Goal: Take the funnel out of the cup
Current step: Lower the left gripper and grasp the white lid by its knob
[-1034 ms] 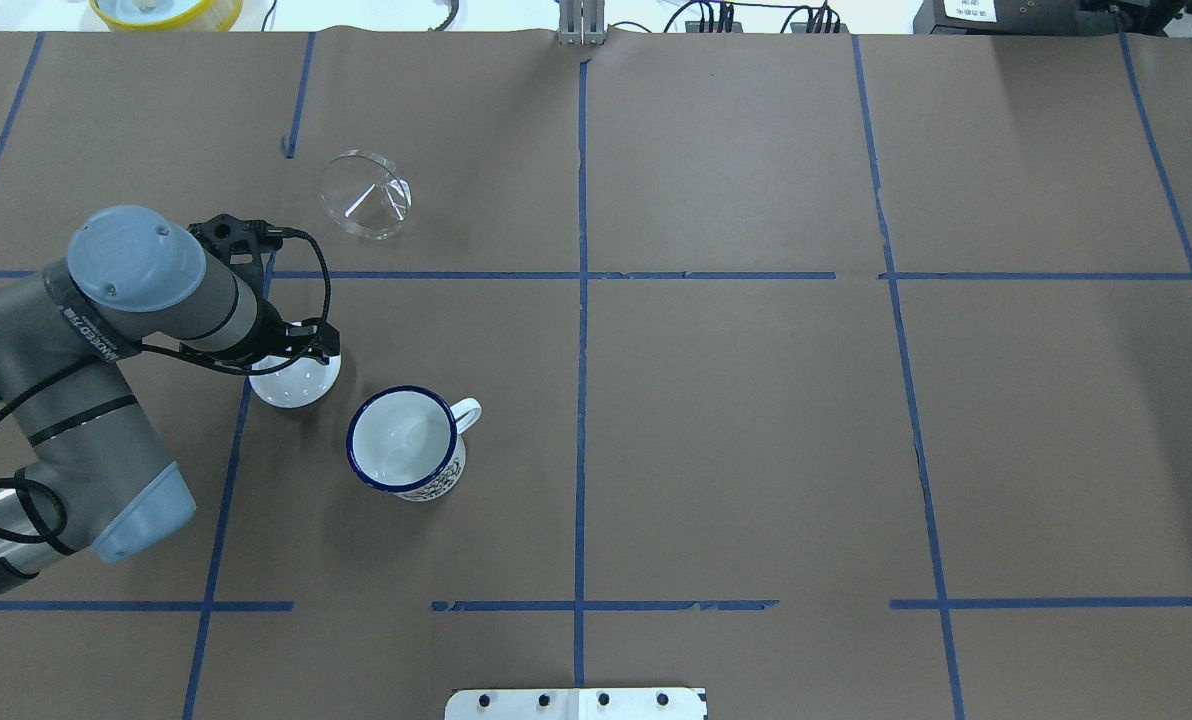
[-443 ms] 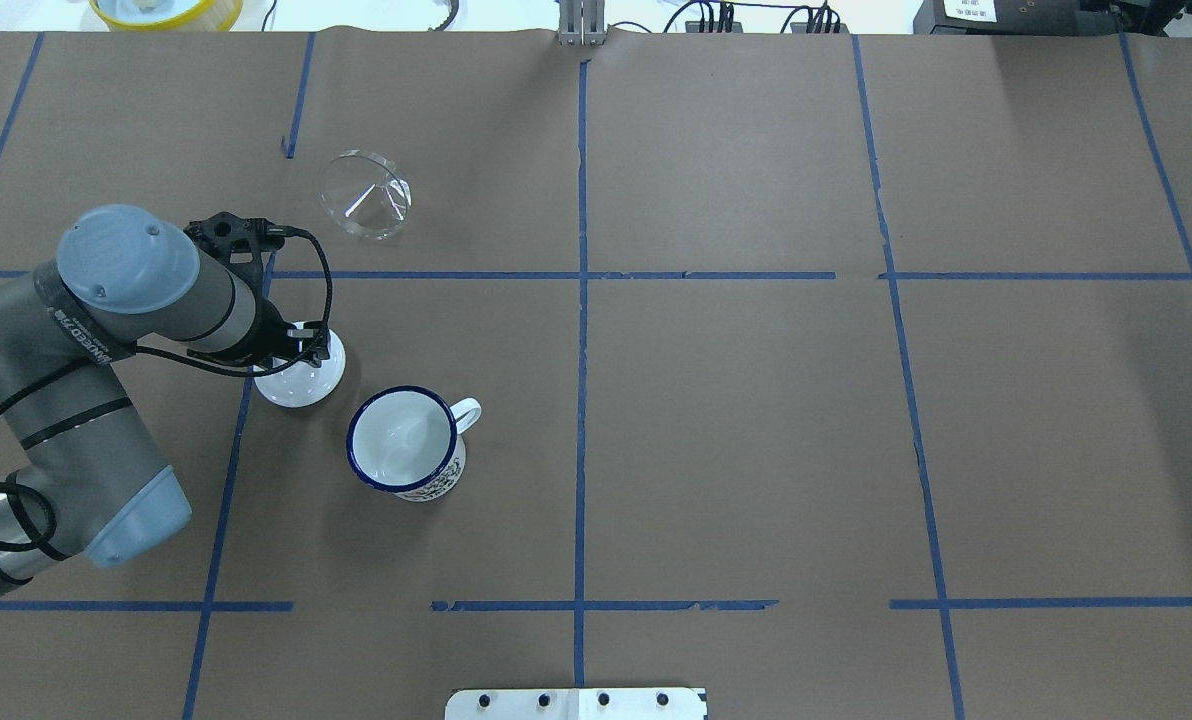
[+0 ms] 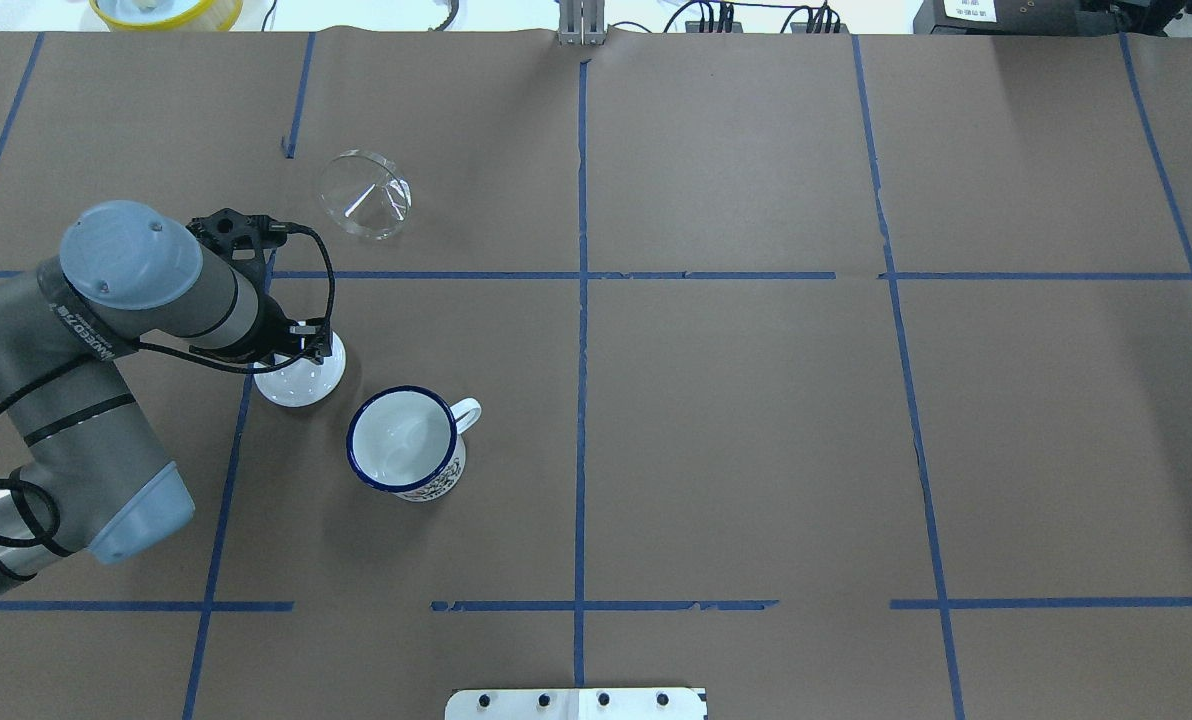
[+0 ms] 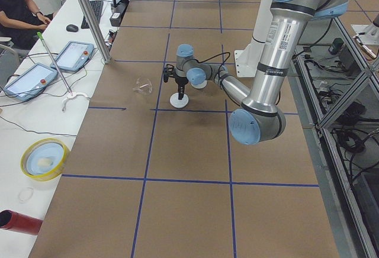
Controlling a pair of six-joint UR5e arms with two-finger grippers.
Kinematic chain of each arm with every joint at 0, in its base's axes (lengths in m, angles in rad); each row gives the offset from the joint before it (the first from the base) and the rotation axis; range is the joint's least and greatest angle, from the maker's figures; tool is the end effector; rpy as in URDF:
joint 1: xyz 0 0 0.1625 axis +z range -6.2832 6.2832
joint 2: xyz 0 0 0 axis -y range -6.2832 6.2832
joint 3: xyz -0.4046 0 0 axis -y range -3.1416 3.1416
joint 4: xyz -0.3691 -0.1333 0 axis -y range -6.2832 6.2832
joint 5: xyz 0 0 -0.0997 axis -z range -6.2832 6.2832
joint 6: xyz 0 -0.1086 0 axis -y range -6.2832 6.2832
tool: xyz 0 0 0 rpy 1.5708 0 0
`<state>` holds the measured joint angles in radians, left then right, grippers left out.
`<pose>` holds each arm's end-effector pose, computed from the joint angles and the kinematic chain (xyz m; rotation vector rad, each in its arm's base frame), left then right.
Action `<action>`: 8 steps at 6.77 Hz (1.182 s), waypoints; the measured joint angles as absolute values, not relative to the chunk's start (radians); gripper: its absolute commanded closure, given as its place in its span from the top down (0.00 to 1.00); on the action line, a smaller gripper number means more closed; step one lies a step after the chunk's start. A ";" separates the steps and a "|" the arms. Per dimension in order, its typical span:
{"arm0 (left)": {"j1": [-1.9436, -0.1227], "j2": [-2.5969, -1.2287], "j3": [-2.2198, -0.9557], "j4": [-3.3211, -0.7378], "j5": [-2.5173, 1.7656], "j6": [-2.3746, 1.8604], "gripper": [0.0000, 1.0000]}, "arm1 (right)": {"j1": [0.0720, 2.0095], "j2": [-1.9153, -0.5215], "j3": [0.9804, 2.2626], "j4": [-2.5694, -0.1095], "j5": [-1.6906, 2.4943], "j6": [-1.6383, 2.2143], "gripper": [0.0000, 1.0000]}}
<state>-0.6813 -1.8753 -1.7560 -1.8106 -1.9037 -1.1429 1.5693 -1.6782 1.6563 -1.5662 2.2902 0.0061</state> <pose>0.3965 -0.4474 0.3849 0.1102 0.7817 -0.1187 0.0611 -0.4240 0.6563 -0.0193 -0.7193 0.0106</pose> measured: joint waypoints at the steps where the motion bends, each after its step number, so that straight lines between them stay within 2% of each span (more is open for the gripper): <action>1: -0.685 -1.876 -1.752 -1.810 -1.904 -1.143 0.59 | 1.569 -1.678 1.656 -1.566 2.290 0.006 1.00; 4: -0.702 -1.878 -1.745 -1.809 -1.906 -1.143 0.54 | 1.569 -1.678 1.657 -1.566 2.290 0.006 1.00; 8: -0.709 -1.880 -1.742 -1.810 -1.916 -1.143 0.54 | 1.569 -1.678 1.657 -1.566 2.290 0.006 1.00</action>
<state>-0.7086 -1.8802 -1.7416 -1.8101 -1.9156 -1.1428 1.5693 -1.6782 1.6567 -1.5662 2.2902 0.0061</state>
